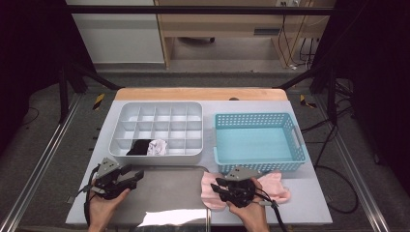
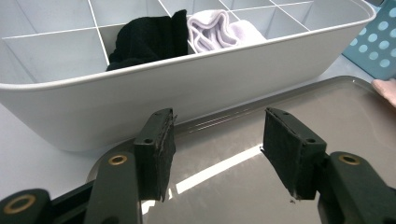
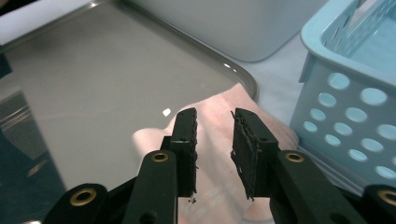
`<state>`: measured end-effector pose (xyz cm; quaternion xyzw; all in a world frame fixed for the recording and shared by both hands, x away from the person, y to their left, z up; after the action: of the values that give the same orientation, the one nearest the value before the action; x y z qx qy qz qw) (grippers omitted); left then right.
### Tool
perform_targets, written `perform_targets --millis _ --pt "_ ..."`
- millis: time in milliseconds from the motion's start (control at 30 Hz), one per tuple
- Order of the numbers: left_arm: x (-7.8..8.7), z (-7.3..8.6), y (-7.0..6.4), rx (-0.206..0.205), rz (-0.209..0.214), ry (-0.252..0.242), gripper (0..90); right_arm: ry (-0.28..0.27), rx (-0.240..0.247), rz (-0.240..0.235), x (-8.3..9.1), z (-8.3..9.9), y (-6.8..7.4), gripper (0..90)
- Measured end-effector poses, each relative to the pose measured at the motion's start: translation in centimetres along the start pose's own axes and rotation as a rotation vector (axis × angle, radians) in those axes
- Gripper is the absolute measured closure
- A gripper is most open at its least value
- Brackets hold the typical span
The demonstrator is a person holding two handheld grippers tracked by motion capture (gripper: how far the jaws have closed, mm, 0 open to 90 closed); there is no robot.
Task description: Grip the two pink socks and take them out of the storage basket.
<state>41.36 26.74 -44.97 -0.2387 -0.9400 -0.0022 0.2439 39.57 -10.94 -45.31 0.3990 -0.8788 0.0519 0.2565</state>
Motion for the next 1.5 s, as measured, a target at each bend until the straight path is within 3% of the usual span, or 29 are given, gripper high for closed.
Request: perform_targets --millis 333,467,600,700,867,967,1133,1233,1400,1500 --pt "0.2 -0.1 -0.3 0.003 0.007 -0.012 42.3 0.016 0.040 -0.082 1.5 0.8 2.0 74.5" --pt "0.2 -0.1 -0.4 0.001 0.009 -0.012 42.4 0.066 0.036 -0.106 0.8 2.0 2.4 75.0" --pt "0.3 -0.1 -0.4 0.001 0.011 -0.017 42.4 0.122 0.024 -0.109 0.1 3.2 2.1 68.9" --pt "0.3 -0.2 -0.4 -0.001 0.012 -0.015 42.4 0.144 0.043 -0.110 -0.1 3.7 2.1 68.6" --pt "0.2 -0.1 -0.5 -0.002 0.014 -0.010 42.4 0.166 0.048 -0.094 -0.1 4.0 1.7 86.9" --pt "0.2 -0.1 -0.5 -0.001 0.013 -0.012 42.4 0.164 0.033 -0.102 0.1 3.7 1.8 89.4" --pt "0.0 0.0 -0.6 -0.002 0.016 -0.004 42.4 0.083 0.000 -0.175 0.6 2.0 2.8 89.2" --pt "0.1 -0.1 -1.0 -0.004 0.027 -0.008 42.3 0.060 -0.004 -0.212 -0.4 1.1 3.9 88.4" --pt "0.2 -0.1 -1.7 -0.001 0.047 -0.016 42.3 0.082 -0.026 -0.222 -3.5 0.4 5.3 86.3" --pt "0.2 0.0 -2.1 -0.001 0.058 -0.010 42.2 0.084 -0.028 -0.232 -4.5 0.2 5.7 77.9"
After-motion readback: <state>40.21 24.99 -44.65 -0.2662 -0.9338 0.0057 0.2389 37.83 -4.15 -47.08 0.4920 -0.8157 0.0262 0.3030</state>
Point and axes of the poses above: each handheld gripper's, and its own axes: x roughly backward along the jaws, z roughly out of its underside, y roughly to its left, the point moved 1 cm from there along -x, roughly forward along the jaws, and after that the axes turned 6 degrees about -y, right-handed, at the moved point
